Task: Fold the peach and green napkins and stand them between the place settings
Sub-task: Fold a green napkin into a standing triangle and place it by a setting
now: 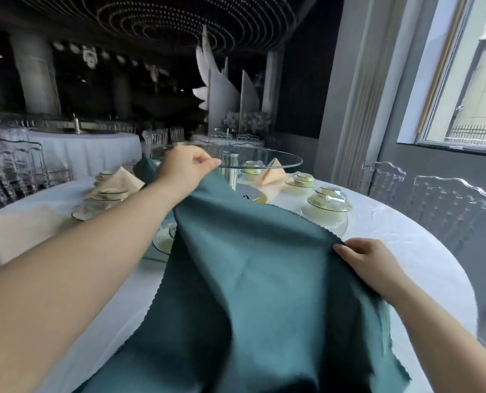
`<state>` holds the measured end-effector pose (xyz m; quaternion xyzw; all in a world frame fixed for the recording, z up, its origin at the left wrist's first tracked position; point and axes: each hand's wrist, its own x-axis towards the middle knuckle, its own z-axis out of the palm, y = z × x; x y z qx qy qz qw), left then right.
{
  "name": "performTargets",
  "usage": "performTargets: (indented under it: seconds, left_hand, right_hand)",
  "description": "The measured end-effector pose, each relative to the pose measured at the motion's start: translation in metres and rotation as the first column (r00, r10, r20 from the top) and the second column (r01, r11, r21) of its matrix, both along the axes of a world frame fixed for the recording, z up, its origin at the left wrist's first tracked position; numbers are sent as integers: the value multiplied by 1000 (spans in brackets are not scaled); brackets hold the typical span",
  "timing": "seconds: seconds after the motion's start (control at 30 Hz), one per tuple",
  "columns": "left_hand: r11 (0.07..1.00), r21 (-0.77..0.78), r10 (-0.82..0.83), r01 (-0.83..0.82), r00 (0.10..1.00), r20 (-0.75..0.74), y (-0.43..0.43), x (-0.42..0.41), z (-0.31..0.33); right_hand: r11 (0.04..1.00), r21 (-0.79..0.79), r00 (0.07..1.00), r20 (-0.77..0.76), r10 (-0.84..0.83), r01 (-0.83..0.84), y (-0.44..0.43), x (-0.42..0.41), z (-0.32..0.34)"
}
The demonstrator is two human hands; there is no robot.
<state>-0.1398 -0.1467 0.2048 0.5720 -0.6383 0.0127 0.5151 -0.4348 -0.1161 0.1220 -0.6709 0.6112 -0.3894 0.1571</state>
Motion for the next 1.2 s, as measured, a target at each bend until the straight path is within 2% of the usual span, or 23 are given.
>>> performTargets:
  seconds: [0.1, 0.2, 0.33, 0.37, 0.47, 0.53, 0.57, 0.6, 0.63, 0.7, 0.73, 0.87, 0.93, 1.03, 1.13, 1.2]
  left_hand:
    - [997, 70, 13, -13, 1000, -4, -43, -5, -21]
    - [983, 179, 56, -48, 998, -39, -73, -10, -46]
    - [945, 313, -33, 95, 979, -200, -75, -5, -83]
    - [935, 343, -23, 91, 980, -198, -69, 1, -91]
    - [927, 373, 48, -37, 999, -19, -30, 25, -110]
    - [954, 279, 88, -113, 991, 100, 9, 37, -115]
    - [957, 261, 96, -125, 988, 120, 29, 42, -117]
    - [944, 311, 71, -106, 990, 124, 46, 46, -121]
    - [898, 432, 22, -87, 988, 153, 63, 48, -126]
    - [708, 699, -100, -99, 966, 238, 84, 53, -141]
    - [636, 765, -151, -98, 957, 248, 90, 57, -147]
    - [569, 822, -210, 11, 969, 132, 92, 65, -163]
    - [565, 819, -258, 96, 964, 66, 90, 59, -164]
    - [624, 761, -235, 179, 971, -36, 82, 64, -155]
    - [714, 695, -91, 92, 995, -38, 72, 89, -132]
    - [793, 609, 25, -36, 999, 27, 62, 111, -118]
  right_hand:
    - [995, -6, 993, -53, -102, 102, -33, -2, -18]
    - [982, 33, 966, -192, -174, 184, -61, -3, -34]
    - [970, 70, 932, -301, -202, 233, -81, -3, -48]
    - [968, 83, 929, -309, -203, 239, -83, -4, -51]
    - [966, 94, 931, -303, -204, 242, -85, -5, -61]
    - [969, 87, 938, -283, -199, 231, -84, -5, -65]
    - [970, 94, 942, -275, -193, 226, -82, -4, -65]
    - [970, 102, 948, -259, -188, 220, -81, -4, -65]
    - [971, 111, 955, -234, -183, 213, -80, -4, -65]
    - [974, 123, 971, -174, -166, 188, -78, -5, -65]
    - [976, 127, 976, -151, -156, 176, -76, -6, -64]
    - [976, 155, 977, -171, -126, 153, -70, -11, -64]
    - [972, 177, 974, -194, -118, 153, -67, -13, -67]
    - [971, 161, 966, -214, -142, 179, -67, -14, -72]
    - [975, 111, 959, -232, -163, 193, -68, -15, -72]
    - [976, 91, 955, -243, -169, 196, -71, -15, -71]
